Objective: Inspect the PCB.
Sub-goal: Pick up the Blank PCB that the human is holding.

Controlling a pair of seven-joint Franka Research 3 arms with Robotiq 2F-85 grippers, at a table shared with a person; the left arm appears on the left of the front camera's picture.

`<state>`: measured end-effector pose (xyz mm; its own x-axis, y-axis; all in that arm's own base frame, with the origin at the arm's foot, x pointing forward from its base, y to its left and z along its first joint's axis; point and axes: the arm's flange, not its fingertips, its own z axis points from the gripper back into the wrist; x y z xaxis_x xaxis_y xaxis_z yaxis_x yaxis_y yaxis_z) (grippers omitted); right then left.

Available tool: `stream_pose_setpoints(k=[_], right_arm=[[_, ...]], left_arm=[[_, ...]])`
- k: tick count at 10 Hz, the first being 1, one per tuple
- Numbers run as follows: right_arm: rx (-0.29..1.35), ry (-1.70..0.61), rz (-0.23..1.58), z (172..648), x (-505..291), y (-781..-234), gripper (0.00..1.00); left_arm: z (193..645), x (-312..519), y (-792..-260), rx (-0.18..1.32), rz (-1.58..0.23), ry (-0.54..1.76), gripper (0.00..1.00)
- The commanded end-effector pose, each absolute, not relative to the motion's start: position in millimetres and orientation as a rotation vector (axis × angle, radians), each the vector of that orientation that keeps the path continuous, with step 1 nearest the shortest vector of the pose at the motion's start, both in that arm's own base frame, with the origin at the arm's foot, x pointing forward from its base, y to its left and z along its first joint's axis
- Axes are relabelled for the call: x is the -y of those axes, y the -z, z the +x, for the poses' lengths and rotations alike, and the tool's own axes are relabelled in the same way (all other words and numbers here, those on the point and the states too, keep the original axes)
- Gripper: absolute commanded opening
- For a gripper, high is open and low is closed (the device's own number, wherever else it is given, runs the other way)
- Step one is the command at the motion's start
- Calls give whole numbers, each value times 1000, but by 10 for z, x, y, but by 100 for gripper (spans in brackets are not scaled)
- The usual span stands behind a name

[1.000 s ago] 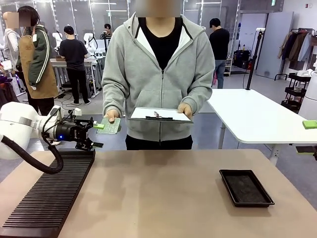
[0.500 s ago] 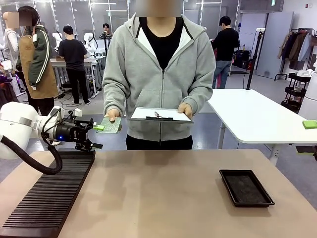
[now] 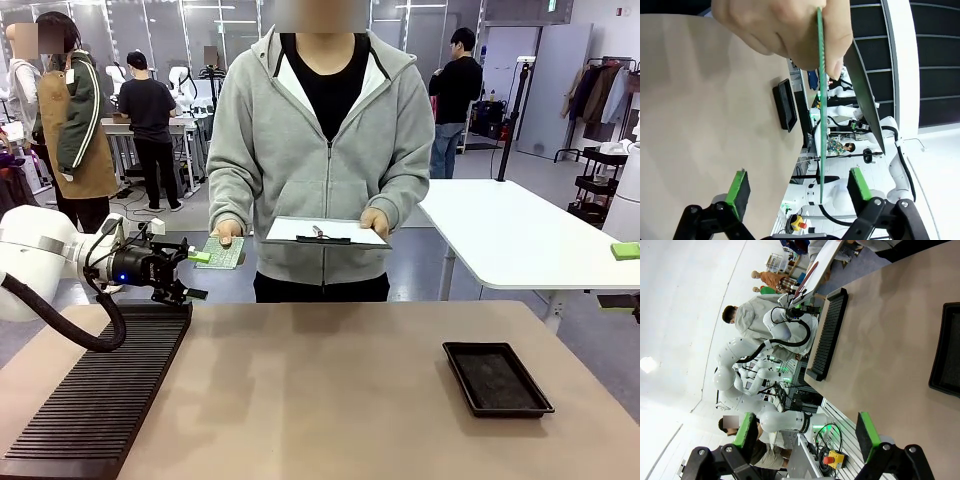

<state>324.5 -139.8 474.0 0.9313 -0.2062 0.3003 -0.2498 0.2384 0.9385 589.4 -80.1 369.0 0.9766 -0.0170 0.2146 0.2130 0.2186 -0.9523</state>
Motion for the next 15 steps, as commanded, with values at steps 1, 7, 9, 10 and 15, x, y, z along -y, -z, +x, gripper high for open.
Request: stream_pose_setpoints(k=[1,7,9,10,15], right_arm=[[410,-41,1347,3258,1395,-4755,100],[410,-41,1347,3258,1395,-4755,100],[410,-41,1347,3258,1395,-4755,100],[410,-41,1347,3258,1395,-4755,100],[410,-41,1347,3258,1395,-4755,100]], left_arm=[[5902,806,-3701,179,-1355,150,100],[5650,698,-3809,95,-1392,194,100],[5155,444,-3909,47,-1431,232,100],[4951,321,-3963,43,-1459,240,100],[3915,-318,-3910,127,-1448,248,100]])
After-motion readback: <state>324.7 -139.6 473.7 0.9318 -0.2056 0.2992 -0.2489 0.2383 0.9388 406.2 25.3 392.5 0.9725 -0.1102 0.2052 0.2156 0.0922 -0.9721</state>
